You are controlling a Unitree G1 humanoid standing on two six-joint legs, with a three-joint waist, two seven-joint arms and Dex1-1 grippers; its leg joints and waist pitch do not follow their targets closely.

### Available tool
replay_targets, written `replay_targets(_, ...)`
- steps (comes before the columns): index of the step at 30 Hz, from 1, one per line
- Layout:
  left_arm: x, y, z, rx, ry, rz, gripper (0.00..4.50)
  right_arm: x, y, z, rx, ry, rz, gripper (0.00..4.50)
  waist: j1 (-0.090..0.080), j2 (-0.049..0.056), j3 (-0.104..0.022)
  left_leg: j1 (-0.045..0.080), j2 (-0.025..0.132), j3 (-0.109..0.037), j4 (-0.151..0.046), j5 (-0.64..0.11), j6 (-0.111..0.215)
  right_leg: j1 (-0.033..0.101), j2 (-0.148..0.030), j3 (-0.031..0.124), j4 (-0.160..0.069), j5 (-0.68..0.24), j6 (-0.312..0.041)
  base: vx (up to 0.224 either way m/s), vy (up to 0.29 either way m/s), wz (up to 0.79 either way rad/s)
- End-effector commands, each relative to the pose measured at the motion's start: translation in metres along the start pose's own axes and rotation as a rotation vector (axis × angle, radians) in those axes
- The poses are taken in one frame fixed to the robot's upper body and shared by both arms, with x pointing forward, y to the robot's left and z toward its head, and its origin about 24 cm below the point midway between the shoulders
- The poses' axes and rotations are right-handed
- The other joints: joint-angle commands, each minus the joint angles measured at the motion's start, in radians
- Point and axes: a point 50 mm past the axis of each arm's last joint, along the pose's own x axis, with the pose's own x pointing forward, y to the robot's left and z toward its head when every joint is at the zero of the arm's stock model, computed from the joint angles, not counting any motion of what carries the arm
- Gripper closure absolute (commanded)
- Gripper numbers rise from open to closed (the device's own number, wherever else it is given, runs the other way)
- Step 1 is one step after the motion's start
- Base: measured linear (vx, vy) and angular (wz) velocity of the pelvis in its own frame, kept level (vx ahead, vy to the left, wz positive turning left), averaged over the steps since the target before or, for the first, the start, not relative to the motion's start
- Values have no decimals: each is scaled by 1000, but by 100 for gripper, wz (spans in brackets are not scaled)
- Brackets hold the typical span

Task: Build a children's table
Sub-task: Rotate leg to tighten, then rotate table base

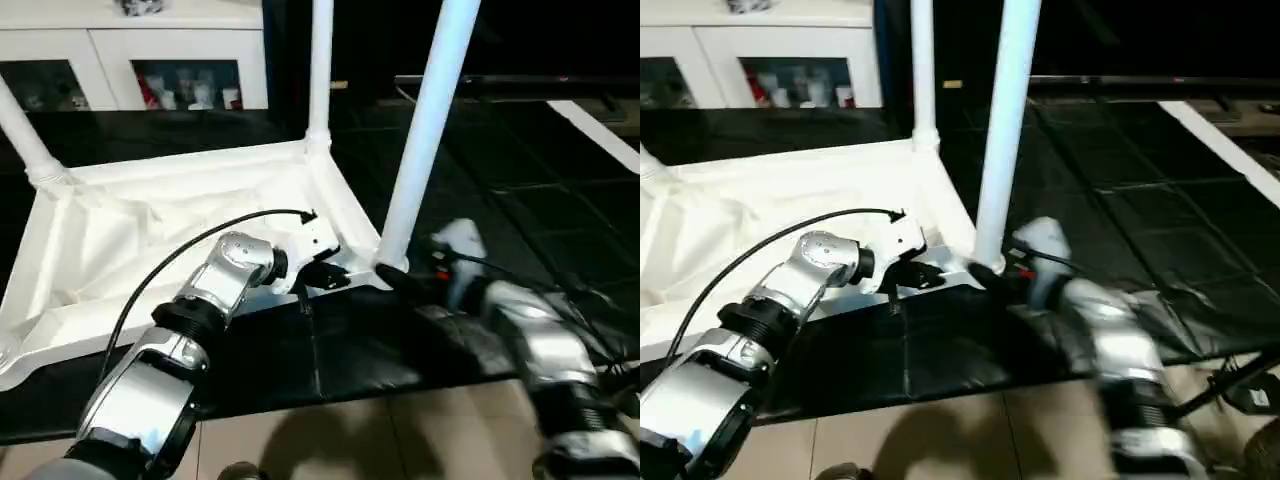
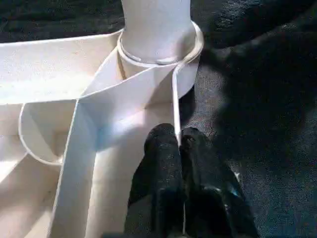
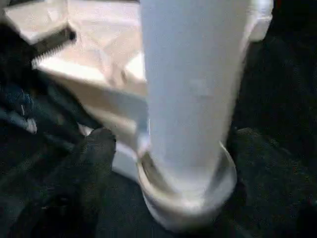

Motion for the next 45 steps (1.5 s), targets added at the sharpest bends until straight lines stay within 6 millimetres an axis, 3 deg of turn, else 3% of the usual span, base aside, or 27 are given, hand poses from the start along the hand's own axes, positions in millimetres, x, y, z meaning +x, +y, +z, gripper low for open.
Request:
replay_targets(1,-12,5,23,77,-81,-26,392,-18,-7,8,-23,-24,49,15,0,-6,-81,18,17,0,-55,-113,76,69,-60,49,-53,25,-254,0,0,0)
replay_targets(4,-16,4,21,94,-63,-42,360,-25,-6,11,-25,-39,96,1,4,-7,-76,16,19,2,-55,-132,91,66,-57,46,-54,-4,-251,0,0,0)
replay_targets(6,-30,3,13,106,-12,-49,346,-33,4,13,-13,-28,227,0,1,-4,-74,20,21,2,-57,-167,80,65,-56,45,-62,-75,-242,0,0,0)
replay_targets(9,-45,2,9,114,18,-38,313,-33,18,19,29,-52,346,0,-1,-1,-74,19,25,0,-60,-176,76,62,-54,46,-61,-94,-232,0,0,0)
replay_targets(10,-45,2,9,114,18,-38,310,-33,18,19,29,-52,346,0,0,1,-73,21,26,-1,-62,-183,70,61,-54,46,-61,-105,-230,0,0,0)
replay_targets(12,-68,-2,5,121,62,-25,304,-23,37,29,40,-87,443,0,-4,4,-71,23,32,-3,-69,-208,43,55,-56,46,-61,-154,-223,0,0,0)
replay_targets(13,-75,-3,4,129,86,-18,292,-18,41,31,37,-98,451,0,-10,-3,-68,26,28,0,-71,-232,30,48,-54,47,-69,-194,-214,0,0,0)
replay_targets(14,-81,-3,2,137,112,-7,278,-13,44,33,30,-109,457,0,-10,-3,-68,26,28,0,-71,-232,30,48,-54,47,-69,-194,-214,0,0,0)
replay_targets(15,-85,-4,1,142,132,3,269,-9,47,35,25,-117,462,0,-14,3,-63,27,26,-2,-76,-270,7,43,-55,49,-76,-262,-200,0,0,0)
replay_targets(16,-90,-4,-1,147,153,14,266,-3,49,35,18,-117,444,0,-13,5,-63,32,27,-3,-76,-285,-2,41,-57,50,-78,-280,-196,0,0,0)
replay_targets(17,-102,-3,-7,157,211,50,265,13,51,36,-17,-121,391,0,-14,-1,-62,31,29,-7,-79,-294,-20,36,-61,51,-73,-308,-188,0,0,0)
replay_targets(18,-110,-2,-11,169,258,78,247,23,53,37,-26,-122,352,0,-23,-1,-61,21,23,-10,-84,-297,-34,42,-61,49,-74,-339,-167,0,0,0)
replay_targets(19,-118,-1,-15,176,309,110,234,33,54,39,-23,-127,317,0,-28,2,-60,33,24,-8,-84,-309,-45,33,-59,51,-79,-351,-158,0,0,0)
replay_targets(20,-125,-1,-19,177,349,136,234,41,56,41,-20,-134,295,0,-28,2,-60,33,24,-8,-84,-309,-45,33,-59,51,-79,-351,-158,0,0,0)
replay_targets(21,-130,-1,-21,175,379,153,224,46,58,42,-17,-137,283,0,-34,3,-60,30,22,-8,-86,-305,-51,37,-55,52,-74,-324,-163,0,0,0)
replay_targets(23,-136,-2,-25,165,409,163,215,55,60,44,-19,-139,260,0,-33,7,-61,37,23,-6,-84,-296,-52,30,-53,55,-68,-272,-176,0,0,0)
replay_targets(26,-143,-9,-28,132,435,155,178,76,62,46,-6,-147,159,0,-36,8,-66,30,20,-4,-84,-251,-57,36,-52,56,-57,-189,-196,0,0,0)
replay_targets(27,-144,-10,-28,129,436,154,173,77,62,46,-5,-147,150,0,-35,9,-67,34,20,-2,-82,-243,-57,34,-52,55,-56,-171,-203,0,0,0)
replay_targets(31,-143,-16,-40,107,493,154,155,98,59,43,25,-146,-19,0,-38,9,-68,30,17,-1,-80,-215,-55,40,-52,56,-52,-131,-207,0,0,0)
replay_targets(35,-137,-20,-47,89,501,155,126,104,45,38,68,-130,-235,0,-45,12,-64,33,16,-2,-85,-256,-72,38,-52,58,-57,-188,-197,0,0,0)
replay_targets(37,-134,-18,-49,94,498,183,110,103,35,36,87,-121,-335,0,-44,11,-62,40,16,-1,-84,-294,-83,33,-51,60,-63,-232,-189,0,0,0)
replay_targets(41,-131,-4,-54,140,533,301,81,99,21,34,87,-119,-453,0,-37,10,-66,42,10,-1,-82,-300,-85,29,-44,67,-61,-214,-159,0,0,0)
replay_targets(44,-127,6,-55,147,534,383,52,92,10,34,72,-126,-504,0,-36,7,-70,36,7,-4,-80,-276,-72,36,-42,69,-55,-164,-165,0,0,0)
replay_targets(45,-126,8,-54,156,535,398,45,89,5,33,69,-126,-520,0,-34,6,-69,38,7,-1,-78,-280,-67,32,-41,71,-57,-162,-170,0,0,0)
